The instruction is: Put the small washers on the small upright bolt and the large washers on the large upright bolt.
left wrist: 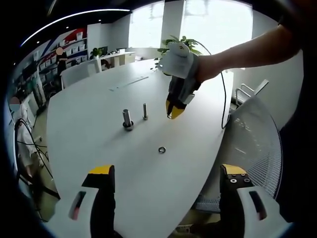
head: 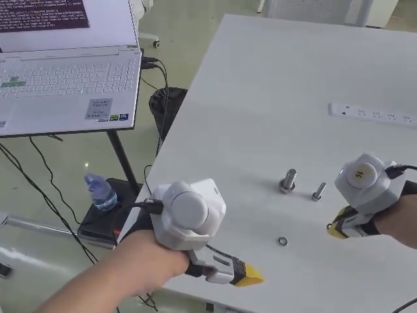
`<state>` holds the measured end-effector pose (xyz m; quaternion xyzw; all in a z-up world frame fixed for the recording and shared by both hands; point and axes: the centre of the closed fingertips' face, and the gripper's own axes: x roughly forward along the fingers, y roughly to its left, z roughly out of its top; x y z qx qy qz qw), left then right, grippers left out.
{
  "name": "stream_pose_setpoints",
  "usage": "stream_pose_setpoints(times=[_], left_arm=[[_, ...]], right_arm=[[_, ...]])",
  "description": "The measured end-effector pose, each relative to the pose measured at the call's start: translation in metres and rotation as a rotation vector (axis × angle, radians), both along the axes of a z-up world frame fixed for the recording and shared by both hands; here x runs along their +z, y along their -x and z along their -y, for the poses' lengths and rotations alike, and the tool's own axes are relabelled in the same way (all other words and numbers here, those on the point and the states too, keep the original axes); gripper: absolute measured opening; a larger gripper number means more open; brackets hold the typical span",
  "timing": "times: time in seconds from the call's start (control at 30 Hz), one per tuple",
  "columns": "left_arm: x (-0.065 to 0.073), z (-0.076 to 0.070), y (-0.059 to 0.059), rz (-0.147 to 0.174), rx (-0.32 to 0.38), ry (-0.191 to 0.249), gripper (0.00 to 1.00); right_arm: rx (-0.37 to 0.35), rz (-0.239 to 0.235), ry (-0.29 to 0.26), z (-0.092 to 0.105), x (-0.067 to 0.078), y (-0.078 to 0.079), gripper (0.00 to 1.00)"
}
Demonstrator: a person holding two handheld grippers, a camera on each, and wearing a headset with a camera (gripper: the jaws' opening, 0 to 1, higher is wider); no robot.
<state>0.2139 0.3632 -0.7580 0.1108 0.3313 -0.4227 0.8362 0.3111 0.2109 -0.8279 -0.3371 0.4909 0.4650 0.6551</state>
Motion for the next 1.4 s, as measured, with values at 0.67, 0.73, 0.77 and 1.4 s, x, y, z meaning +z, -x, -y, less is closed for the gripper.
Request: stream_pose_setpoints(times=[0.67,0.73,0.77,1.4], left_arm=[[0.0,-0.002,-0.002,-0.001,-0.005,-0.008,0.86],[0.0,-0.001,-0.002,-0.002,-0.006,-0.007,0.86],[0.0,-0.001,-0.002,-0.003,-0.007,-0.006,0.86],[-0.003,-0.003,-0.006,-0.015,-0.006,0.004,0.85]], right_arm=[[-0.014,0.071,-0.015,-0.008,0.029,-0.047,0.12],[-0.013,0.076,-0.013,-0.008,0.031,-0.053,0.12],[-0.015,0.077,-0.013,-0.009,0.031,-0.055,0.12],[0.004,0.103,-0.001,-0.021,0.026,-0.078,0.12]])
